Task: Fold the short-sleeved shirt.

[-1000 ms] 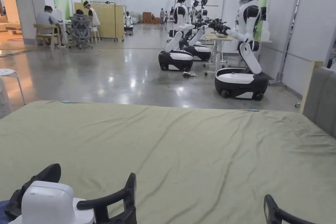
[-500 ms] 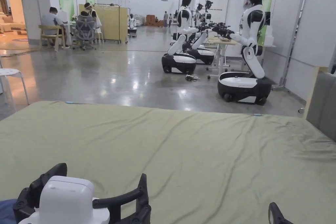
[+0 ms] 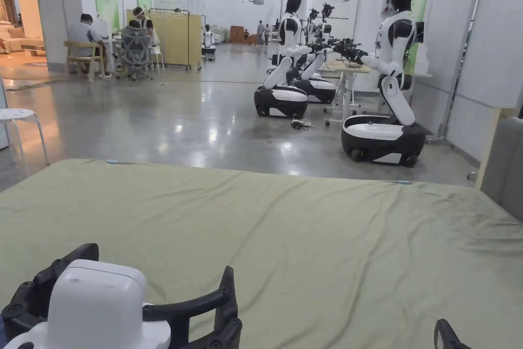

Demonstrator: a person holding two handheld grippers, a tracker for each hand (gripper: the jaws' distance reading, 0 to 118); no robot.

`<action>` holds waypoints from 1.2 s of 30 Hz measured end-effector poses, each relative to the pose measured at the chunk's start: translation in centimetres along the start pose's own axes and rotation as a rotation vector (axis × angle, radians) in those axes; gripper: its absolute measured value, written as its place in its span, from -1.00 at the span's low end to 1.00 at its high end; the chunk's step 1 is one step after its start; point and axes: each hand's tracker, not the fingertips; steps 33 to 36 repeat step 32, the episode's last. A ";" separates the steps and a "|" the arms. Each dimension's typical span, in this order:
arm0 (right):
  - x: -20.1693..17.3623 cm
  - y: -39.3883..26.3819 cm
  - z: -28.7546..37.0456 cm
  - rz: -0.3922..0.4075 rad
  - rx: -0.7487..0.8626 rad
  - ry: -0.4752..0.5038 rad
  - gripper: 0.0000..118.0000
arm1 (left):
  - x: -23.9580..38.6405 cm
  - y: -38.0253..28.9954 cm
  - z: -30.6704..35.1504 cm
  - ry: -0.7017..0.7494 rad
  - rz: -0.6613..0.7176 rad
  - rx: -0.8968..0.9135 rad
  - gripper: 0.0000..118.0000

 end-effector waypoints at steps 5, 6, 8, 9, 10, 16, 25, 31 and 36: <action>-0.1 0.1 0.1 -0.007 0.000 0.007 1.00 | -0.4 0.2 0.1 -0.032 0.061 -0.018 0.99; -0.1 0.1 0.1 -0.001 -0.002 0.006 1.00 | -0.3 0.1 0.0 -0.029 0.066 -0.021 0.99; -0.2 0.0 0.2 0.005 -0.004 0.007 1.00 | -0.2 0.1 0.1 -0.015 0.069 -0.008 0.99; -0.2 0.0 0.2 0.009 -0.007 0.006 1.00 | -0.2 0.1 0.0 -0.020 0.067 -0.010 0.98; -0.2 0.0 0.2 0.011 -0.007 0.005 1.00 | -0.3 0.1 0.0 -0.021 0.073 -0.012 0.99; -0.3 0.0 0.4 0.008 -0.004 0.003 1.00 | 0.2 -0.2 -0.4 0.043 0.041 -0.034 0.99; -0.2 0.3 0.5 0.008 0.001 0.003 1.00 | -0.9 0.3 -0.3 0.025 0.136 -0.031 0.99; 0.0 0.5 0.7 -0.027 -0.002 0.012 1.00 | 0.2 -0.8 0.8 0.128 0.080 0.089 0.99; 0.0 0.6 0.7 -0.025 0.001 0.009 1.00 | 0.3 -0.8 0.6 0.120 0.036 0.087 0.99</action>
